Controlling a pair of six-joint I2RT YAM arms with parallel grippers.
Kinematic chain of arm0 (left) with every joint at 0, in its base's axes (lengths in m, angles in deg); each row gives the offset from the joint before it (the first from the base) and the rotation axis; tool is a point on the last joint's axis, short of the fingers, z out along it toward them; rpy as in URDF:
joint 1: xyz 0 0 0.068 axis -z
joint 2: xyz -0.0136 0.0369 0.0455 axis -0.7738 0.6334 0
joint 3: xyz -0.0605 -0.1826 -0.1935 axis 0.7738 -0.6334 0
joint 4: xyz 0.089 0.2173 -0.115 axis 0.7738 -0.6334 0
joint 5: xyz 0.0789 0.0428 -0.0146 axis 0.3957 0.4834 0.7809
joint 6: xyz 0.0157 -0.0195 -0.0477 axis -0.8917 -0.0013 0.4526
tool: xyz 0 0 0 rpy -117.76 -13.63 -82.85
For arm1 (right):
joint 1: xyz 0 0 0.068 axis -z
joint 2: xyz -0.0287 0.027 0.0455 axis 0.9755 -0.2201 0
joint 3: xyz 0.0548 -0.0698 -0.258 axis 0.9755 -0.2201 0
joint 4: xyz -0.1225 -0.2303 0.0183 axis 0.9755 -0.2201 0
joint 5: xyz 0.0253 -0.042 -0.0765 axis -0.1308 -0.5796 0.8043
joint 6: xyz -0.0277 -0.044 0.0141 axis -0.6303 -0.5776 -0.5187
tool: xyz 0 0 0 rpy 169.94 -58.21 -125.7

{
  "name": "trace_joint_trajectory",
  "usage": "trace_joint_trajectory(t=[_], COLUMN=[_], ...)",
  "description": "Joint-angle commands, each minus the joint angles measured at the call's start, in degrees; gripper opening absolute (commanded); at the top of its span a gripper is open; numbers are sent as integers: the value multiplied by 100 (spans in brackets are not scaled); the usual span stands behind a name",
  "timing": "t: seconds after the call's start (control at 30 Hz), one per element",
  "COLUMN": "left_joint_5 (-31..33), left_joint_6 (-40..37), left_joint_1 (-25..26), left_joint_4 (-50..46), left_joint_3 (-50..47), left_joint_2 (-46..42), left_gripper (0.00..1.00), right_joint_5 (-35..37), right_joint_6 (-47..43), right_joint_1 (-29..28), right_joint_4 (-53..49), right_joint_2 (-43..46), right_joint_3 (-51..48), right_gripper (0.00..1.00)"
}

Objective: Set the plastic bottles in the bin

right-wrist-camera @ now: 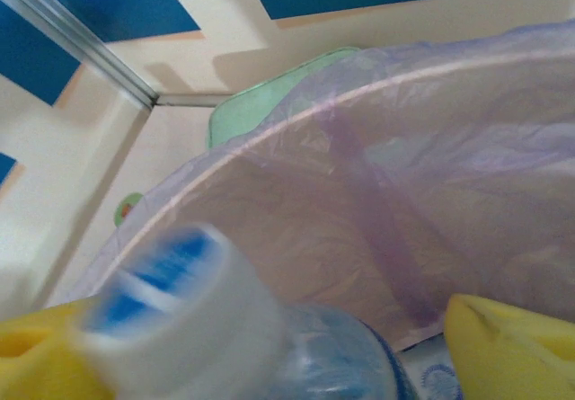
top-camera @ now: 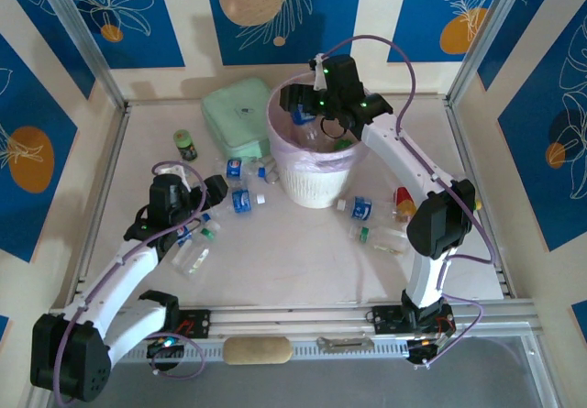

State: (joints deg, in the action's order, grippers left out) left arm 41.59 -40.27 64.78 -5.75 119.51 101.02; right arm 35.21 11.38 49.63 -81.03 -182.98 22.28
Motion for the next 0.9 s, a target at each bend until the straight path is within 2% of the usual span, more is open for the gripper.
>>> trace_joint_trajectory(t=[0.0,0.2,0.37,0.53,0.7,0.87], left_joint_5=[-153,-267,-303,-165,-132,-92], left_joint_6=[71,107,68,-97,-273,-328], left_joint_1=[-67,-73,-73,-73,-73,-70], left_joint_4=[-3,-67,-557,-1538,-2774,-3654], left_joint_3=[249,329,376,418,514,508], left_joint_2=[64,133,-38,-512,-941,-1054], left_gripper=[100,100,100,100,100,100], right_joint_5=[-17,-48,26,80,421,571], right_joint_6=[-87,-126,-232,-229,-151,196], right_joint_1=[-29,-45,-116,-250,-471,-582], right_joint_4=[39,67,78,377,626,962], right_joint_2=[1,195,723,1589,2400,3161], right_joint_3=[229,247,-44,-953,-2022,-3132], right_gripper=[99,99,99,99,99,99])
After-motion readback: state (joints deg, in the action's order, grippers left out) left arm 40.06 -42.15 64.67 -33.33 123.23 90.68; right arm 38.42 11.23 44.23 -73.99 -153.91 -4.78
